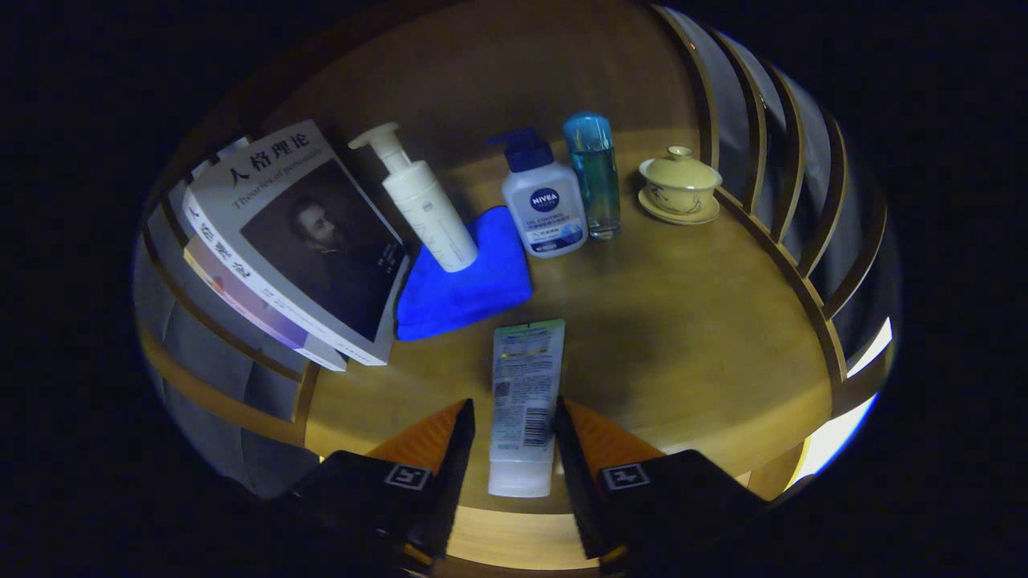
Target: Pull open the drawer, take out the items inside it, and place them on the countertop above the cabinet.
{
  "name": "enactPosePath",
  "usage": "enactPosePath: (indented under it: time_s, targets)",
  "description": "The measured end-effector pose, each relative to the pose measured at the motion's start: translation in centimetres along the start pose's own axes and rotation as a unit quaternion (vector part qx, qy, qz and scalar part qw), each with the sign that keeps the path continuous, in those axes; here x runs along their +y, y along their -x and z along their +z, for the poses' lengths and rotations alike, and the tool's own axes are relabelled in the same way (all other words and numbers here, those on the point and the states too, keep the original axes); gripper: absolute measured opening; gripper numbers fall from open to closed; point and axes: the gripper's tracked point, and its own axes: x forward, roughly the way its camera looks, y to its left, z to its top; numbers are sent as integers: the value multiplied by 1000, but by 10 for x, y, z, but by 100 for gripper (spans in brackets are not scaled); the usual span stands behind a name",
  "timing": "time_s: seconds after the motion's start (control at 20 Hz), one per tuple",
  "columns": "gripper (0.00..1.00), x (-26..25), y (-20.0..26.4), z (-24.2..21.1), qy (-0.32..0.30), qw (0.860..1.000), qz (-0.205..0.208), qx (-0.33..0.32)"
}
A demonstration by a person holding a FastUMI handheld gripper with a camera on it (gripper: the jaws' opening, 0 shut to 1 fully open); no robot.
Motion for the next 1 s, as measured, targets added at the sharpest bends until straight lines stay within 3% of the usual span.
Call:
enactPosePath:
  time_s: [0.2,0.4,0.65,1.0]
  targets:
    - [98,18,30,7,27,999,8,-46]
    - [98,31,69,13,90,989,-3,-121]
    - [98,43,128,12,162,955,-28,-248]
    - [98,60,183,-24,165,917,-5,-362]
